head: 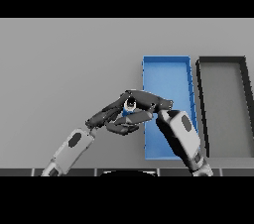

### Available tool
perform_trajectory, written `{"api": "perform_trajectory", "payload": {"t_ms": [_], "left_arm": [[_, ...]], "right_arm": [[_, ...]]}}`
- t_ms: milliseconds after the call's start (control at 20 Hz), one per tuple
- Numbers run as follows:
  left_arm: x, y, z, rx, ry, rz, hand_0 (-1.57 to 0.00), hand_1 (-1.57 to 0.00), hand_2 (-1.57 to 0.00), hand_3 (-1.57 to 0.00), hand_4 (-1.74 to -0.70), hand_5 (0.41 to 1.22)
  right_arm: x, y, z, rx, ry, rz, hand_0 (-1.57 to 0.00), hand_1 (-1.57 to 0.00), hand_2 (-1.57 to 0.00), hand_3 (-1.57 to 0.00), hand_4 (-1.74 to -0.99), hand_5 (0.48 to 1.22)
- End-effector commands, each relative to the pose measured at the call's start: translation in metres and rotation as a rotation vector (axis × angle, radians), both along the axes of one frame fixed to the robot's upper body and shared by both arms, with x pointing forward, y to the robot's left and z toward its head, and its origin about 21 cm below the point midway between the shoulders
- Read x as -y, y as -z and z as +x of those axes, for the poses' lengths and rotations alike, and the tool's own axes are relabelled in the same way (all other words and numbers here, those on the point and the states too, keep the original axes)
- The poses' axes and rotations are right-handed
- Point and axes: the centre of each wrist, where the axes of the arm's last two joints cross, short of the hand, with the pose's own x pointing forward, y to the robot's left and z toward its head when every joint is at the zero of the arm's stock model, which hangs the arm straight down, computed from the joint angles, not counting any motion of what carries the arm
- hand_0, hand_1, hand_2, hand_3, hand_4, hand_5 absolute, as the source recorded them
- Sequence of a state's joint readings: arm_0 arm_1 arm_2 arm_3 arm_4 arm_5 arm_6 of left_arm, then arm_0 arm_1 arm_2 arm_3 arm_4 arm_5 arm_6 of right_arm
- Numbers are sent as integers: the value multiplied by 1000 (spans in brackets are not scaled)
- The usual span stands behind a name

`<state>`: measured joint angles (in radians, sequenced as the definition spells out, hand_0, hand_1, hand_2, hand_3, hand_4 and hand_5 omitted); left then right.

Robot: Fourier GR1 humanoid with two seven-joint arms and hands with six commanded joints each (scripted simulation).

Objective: Pick up the blue pipe and place it into the blue bin.

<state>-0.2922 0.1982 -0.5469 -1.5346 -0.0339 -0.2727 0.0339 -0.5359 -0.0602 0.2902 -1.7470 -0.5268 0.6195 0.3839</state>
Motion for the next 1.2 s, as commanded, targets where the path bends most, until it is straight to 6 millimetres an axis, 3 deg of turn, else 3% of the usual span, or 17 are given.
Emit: {"api": "perform_trajectory", "payload": {"t_ms": [0, 250, 550, 700, 900, 1050, 1150], "left_arm": [[-1, 0, -1, -2, -1, 2, -8, -7, -6, -7, -906, 541], [-1, 2, 0, -29, -3, 28, -2, -2, -1, -2, -917, 504], [-6, -1, -7, -6, 22, 14, 0, 0, 0, 0, -908, 502], [-6, 0, -6, -18, 14, 14, 1, 1, 1, 1, -906, 492], [-10, -1, -4, -21, 8, 7, 1, 1, 1, 1, -911, 487], [-9, -2, -2, -35, -5, 14, 1, 1, 1, 1, -902, 489], [-9, -3, -4, -24, 8, 12, 1, 1, 1, 1, -893, 487]], "right_arm": [[2, -4, -2, -19, -12, 10, -1571, -1571, -1571, -1571, -1541, 1221], [17, -59, 8, -132, 0, 67, -1571, -1571, -1571, -1571, -1675, 1194], [44, -137, 35, -53, 110, 247, -1571, -1571, -1571, -1571, -1724, 1117], [60, -159, 57, -37, 282, 261, -1571, -1571, -1571, -1571, -1732, 1117], [93, -140, 93, -110, 509, 189, -1571, -1571, -1571, -1571, -1737, 1135], [116, -101, 113, -244, 642, 127, -1571, -1571, -1571, -1571, -1739, 1120], [123, -73, 113, -310, 691, 88, -1571, -1571, -1571, -1571, -1740, 1121]]}}
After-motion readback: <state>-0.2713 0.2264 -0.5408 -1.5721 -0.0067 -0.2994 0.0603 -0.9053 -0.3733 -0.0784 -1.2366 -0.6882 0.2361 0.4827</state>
